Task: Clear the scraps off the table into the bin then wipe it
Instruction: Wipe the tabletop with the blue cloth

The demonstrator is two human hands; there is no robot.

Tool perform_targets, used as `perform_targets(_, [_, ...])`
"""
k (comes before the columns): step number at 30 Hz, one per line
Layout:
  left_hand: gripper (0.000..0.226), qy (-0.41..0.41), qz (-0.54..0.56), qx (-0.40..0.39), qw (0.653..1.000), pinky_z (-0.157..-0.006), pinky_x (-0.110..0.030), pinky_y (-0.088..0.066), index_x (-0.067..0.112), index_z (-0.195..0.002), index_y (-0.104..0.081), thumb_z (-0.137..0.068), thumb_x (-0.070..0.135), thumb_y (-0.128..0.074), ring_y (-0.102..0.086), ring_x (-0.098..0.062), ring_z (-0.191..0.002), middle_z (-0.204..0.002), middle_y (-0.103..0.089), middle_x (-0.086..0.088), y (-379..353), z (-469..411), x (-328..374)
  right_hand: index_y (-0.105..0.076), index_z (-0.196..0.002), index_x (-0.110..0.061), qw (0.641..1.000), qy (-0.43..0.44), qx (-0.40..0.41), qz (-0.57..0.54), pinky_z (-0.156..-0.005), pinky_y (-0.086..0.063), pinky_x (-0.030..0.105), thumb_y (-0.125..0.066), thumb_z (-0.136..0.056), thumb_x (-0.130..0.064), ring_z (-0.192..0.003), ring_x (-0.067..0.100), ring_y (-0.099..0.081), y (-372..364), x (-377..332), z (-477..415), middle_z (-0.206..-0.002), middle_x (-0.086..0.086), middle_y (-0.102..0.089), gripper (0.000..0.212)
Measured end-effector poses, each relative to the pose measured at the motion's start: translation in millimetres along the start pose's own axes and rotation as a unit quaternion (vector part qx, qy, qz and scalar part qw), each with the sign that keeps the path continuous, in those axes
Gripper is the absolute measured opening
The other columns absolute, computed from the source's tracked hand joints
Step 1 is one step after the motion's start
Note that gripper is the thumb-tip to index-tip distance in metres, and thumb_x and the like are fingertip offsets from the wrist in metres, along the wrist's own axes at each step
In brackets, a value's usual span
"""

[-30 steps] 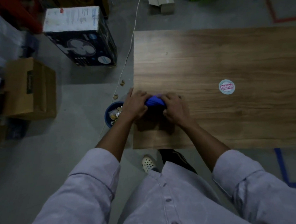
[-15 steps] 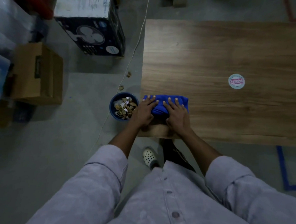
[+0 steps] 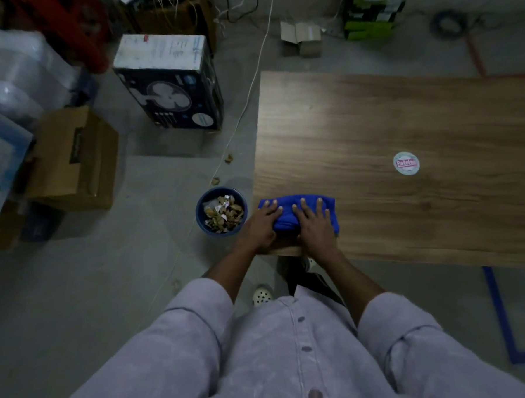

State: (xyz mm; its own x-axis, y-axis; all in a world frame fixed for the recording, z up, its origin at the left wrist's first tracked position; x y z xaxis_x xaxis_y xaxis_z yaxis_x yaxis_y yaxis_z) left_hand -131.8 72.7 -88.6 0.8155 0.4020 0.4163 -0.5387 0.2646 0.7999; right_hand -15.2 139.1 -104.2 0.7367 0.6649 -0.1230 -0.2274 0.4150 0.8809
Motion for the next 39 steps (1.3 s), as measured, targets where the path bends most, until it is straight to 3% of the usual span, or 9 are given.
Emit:
perform_targets(10, [0.071, -0.023, 0.017, -0.02, 0.999, -0.124, -0.034, -0.019, 0.02, -0.16, -0.028, -0.096, 0.004, -0.052, -0.008, -0.017, -0.157, -0.17, -0.013, 0.0, -27, 41, -8, -0.013, -0.162, -0.019, 1.0, 0.008, -0.009, -0.023, -0.123, -0.011, 0.056, -0.047, -0.099, -0.018, -0.153, 0.046, 0.002, -16, -21, 48, -0.169, 0.008, -0.005, 0.072])
perform_targets(20, [0.065, -0.017, -0.017, -0.027, 0.999, -0.121, -0.032, -0.023, 0.02, -0.157, -0.038, -0.095, 0.006, -0.053, -0.021, -0.017, -0.155, -0.168, -0.025, 0.0, -29, 67, -10, -0.024, -0.159, -0.016, 0.997, 0.044, -0.039, 0.041, -0.118, -0.028, 0.05, -0.054, -0.098, -0.027, -0.147, 0.05, -0.021, -22, -36, 69, -0.167, 0.012, -0.019, 0.069])
perform_targets(22, [0.06, -0.007, -0.032, -0.038, 0.999, -0.117, -0.035, -0.031, 0.019, -0.153, -0.045, -0.095, 0.009, -0.053, -0.035, -0.023, -0.149, -0.163, -0.037, -0.005, -25, 70, -7, -0.025, -0.159, -0.016, 0.997, 0.043, -0.053, 0.044, -0.115, -0.033, 0.049, -0.053, -0.097, -0.026, -0.145, 0.05, -0.025, -24, -38, 75, -0.166, 0.012, -0.02, 0.069])
perform_targets(25, [0.045, 0.014, -0.057, -0.077, 0.995, -0.099, -0.037, -0.046, 0.017, -0.14, -0.061, -0.095, 0.015, -0.054, -0.058, -0.033, -0.124, -0.139, -0.062, -0.014, -14, 69, -2, -0.032, -0.156, -0.014, 0.995, 0.05, -0.08, 0.039, -0.11, -0.039, 0.048, -0.05, -0.097, -0.021, -0.141, 0.049, -0.033, -23, -44, 87, -0.163, 0.013, -0.027, 0.062])
perform_targets(29, [0.045, 0.035, 0.068, -0.218, 0.973, -0.083, -0.035, -0.052, 0.009, -0.127, -0.07, -0.088, -0.003, -0.051, -0.063, -0.028, -0.104, -0.124, -0.07, -0.015, 0, 68, 5, -0.06, -0.13, -0.021, 0.993, 0.071, -0.09, 0.001, -0.085, -0.049, 0.035, -0.054, -0.089, -0.02, -0.109, 0.033, -0.063, 12, -48, 107, -0.126, 0.011, -0.066, 0.042])
perform_targets(30, [0.049, 0.038, 0.112, -0.213, 0.97, -0.082, -0.034, -0.053, 0.01, -0.128, -0.07, -0.085, -0.006, -0.052, -0.063, -0.025, -0.104, -0.123, -0.07, -0.013, 10, 64, 6, -0.06, -0.129, -0.022, 0.992, 0.064, -0.101, -0.034, -0.081, -0.049, 0.035, -0.054, -0.087, -0.02, -0.106, 0.034, -0.064, 21, -43, 111, -0.121, 0.012, -0.068, 0.043])
perform_targets(32, [0.052, 0.037, 0.199, -0.128, 0.971, -0.087, -0.032, -0.053, 0.015, -0.132, -0.067, -0.085, -0.005, -0.059, -0.063, -0.021, -0.109, -0.126, -0.069, -0.01, 39, 49, 4, -0.059, -0.13, -0.022, 0.991, 0.028, -0.082, -0.104, -0.08, -0.05, 0.037, -0.052, -0.083, -0.024, -0.104, 0.036, -0.064, 42, -29, 110, -0.118, 0.015, -0.068, 0.047])
perform_targets(36, [0.049, 0.088, 0.308, 0.097, 0.942, -0.098, -0.039, -0.054, 0.019, -0.14, -0.057, -0.092, 0.018, -0.071, -0.061, -0.02, -0.116, -0.131, -0.063, -0.004, 90, 28, -10, -0.051, -0.137, -0.019, 0.984, -0.071, 0.063, -0.149, -0.082, -0.052, 0.042, -0.06, -0.087, -0.028, -0.105, 0.039, -0.063, 93, 11, 95, -0.12, 0.014, -0.065, 0.051])
perform_targets(39, [0.031, 0.133, 0.317, 0.108, 0.933, -0.097, -0.041, -0.055, 0.014, -0.128, -0.067, -0.098, 0.02, -0.064, -0.065, -0.024, -0.112, -0.123, -0.07, -0.009, 80, 15, -11, -0.041, -0.148, -0.013, 0.976, -0.1, 0.151, -0.119, -0.085, -0.048, 0.044, -0.062, -0.088, -0.023, -0.113, 0.04, -0.057, 115, 29, 76, -0.133, 0.016, -0.056, 0.064])
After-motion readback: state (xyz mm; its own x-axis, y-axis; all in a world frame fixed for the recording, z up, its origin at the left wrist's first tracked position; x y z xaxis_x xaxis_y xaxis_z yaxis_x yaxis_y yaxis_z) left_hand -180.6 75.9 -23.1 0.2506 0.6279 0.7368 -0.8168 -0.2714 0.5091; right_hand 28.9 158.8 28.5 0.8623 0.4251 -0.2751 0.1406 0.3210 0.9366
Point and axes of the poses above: each hand's wrist, its own z-axis away from the middle knuckle, its own y-axis out of the back of the hand, x = y × z, the point moved 9 cm from there along -z, towards the middle knuckle
